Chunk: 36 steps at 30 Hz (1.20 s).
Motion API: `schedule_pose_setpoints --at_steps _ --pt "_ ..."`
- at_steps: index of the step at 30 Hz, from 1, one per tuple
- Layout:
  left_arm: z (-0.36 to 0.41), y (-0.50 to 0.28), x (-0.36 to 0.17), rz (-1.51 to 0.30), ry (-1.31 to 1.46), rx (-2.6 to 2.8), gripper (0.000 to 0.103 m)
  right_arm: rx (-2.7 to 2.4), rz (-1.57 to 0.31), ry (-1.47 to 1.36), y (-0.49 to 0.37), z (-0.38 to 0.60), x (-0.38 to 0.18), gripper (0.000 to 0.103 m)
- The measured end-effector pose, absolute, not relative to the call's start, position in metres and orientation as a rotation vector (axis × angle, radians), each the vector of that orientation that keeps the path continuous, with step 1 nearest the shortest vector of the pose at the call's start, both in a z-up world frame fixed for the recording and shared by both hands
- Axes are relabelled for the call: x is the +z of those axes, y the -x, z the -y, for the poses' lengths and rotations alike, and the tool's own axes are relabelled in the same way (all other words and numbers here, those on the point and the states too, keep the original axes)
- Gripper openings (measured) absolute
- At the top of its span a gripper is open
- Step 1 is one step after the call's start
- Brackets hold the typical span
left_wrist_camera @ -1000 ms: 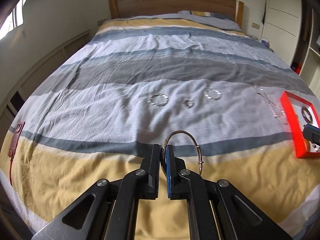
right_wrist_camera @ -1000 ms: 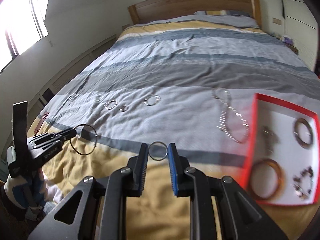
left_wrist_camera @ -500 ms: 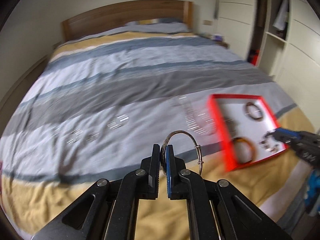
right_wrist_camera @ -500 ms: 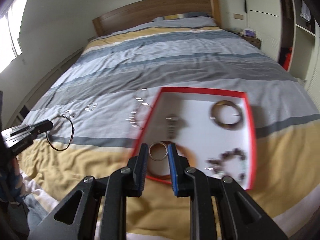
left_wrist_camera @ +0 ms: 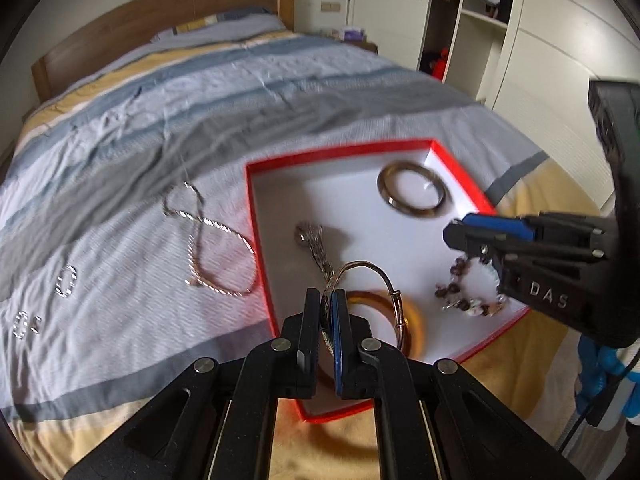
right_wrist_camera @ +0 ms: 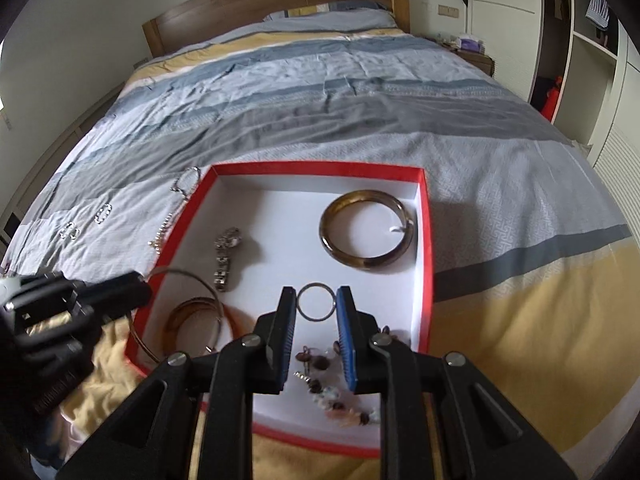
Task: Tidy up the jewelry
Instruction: 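Carry the hoop into the red box with the left tool while the right tool releases the ring there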
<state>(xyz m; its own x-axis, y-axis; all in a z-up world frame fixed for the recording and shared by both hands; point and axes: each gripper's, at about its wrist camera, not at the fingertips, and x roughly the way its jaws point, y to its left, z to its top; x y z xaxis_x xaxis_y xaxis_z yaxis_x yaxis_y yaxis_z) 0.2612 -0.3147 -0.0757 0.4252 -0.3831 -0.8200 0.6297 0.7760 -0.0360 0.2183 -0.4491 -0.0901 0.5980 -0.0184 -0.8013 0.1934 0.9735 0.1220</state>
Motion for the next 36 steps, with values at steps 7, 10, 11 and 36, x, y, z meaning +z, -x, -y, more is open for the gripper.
schedule_pose_setpoints --at_steps 7,10,11,36 --pt "0.312 -0.267 -0.1 -0.968 -0.315 -0.605 0.005 -0.139 -0.984 -0.207 -0.229 0.449 -0.109 0.019" --pt "0.313 -0.265 -0.102 -0.963 -0.326 -0.601 0.005 -0.145 -1.008 -0.198 -0.231 0.447 -0.115 0.019" --pt "0.313 -0.264 -0.102 -0.964 -0.327 -0.6 0.005 -0.151 -1.02 -0.188 -0.232 0.445 -0.118 0.02" --pt "0.234 -0.216 -0.015 -0.843 -0.193 -0.536 0.051 -0.165 -0.863 -0.194 -0.161 0.414 -0.025 0.034"
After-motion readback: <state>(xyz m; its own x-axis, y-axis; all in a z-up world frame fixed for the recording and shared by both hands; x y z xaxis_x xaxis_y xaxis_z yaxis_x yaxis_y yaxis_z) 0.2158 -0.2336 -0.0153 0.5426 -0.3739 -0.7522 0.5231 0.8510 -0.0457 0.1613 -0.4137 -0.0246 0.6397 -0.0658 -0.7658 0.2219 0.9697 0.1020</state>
